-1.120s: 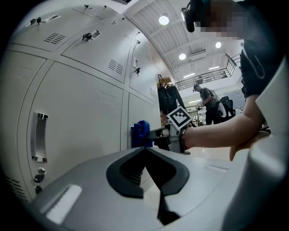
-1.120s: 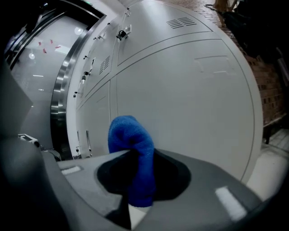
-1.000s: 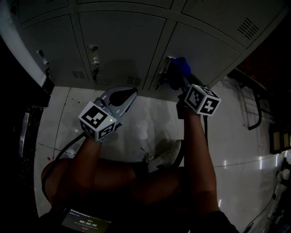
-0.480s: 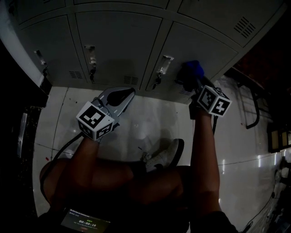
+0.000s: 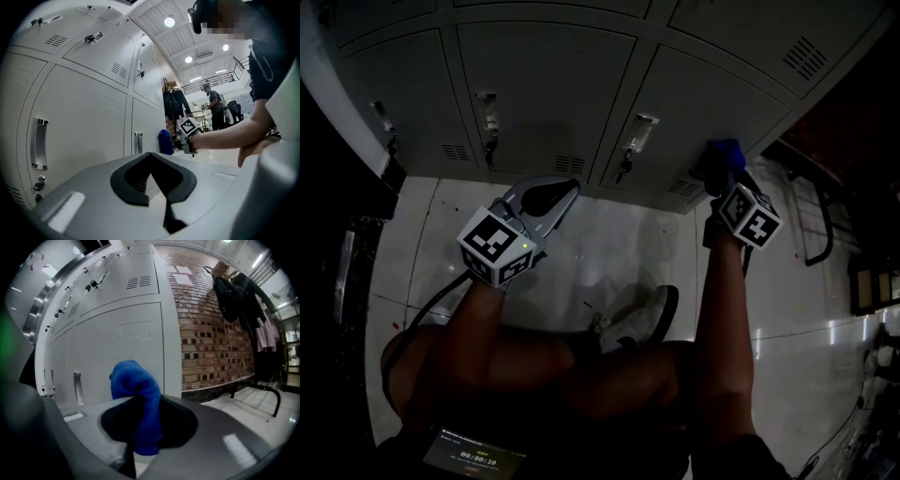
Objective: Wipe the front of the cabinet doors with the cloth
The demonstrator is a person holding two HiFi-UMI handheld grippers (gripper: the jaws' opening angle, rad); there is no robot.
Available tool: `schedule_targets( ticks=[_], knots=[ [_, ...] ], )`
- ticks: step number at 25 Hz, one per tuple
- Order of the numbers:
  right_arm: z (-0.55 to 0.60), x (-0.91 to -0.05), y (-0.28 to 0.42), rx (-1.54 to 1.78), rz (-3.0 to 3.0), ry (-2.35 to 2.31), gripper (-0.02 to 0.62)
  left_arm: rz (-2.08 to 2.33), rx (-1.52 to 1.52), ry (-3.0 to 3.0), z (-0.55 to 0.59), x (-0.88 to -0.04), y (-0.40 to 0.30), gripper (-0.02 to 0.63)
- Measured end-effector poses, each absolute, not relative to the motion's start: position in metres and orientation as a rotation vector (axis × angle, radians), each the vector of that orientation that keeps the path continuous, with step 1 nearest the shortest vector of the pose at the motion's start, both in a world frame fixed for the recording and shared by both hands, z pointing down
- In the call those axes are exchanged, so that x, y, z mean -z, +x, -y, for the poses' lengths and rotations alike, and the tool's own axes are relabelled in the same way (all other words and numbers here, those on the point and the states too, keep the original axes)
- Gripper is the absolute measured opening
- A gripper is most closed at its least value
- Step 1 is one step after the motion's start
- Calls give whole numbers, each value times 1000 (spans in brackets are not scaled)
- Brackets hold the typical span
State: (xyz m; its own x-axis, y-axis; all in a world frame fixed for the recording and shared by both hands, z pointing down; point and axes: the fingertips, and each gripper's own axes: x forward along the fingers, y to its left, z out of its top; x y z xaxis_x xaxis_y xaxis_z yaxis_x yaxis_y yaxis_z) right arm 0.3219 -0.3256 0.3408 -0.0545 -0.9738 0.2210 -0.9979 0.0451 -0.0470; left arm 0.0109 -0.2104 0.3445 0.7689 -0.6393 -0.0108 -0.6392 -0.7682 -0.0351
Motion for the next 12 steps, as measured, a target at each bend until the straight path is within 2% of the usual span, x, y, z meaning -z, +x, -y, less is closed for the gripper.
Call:
schedule_targets(
  ticks=[7,12],
  knots=[
    [322,-342,363,-340,2105,2194,80,-1053,1,-2919,211,-344,11,5],
    [318,-347,366,-457,2128,2252,80,-1057,-1,-2916,212,-344,11,5]
  ],
)
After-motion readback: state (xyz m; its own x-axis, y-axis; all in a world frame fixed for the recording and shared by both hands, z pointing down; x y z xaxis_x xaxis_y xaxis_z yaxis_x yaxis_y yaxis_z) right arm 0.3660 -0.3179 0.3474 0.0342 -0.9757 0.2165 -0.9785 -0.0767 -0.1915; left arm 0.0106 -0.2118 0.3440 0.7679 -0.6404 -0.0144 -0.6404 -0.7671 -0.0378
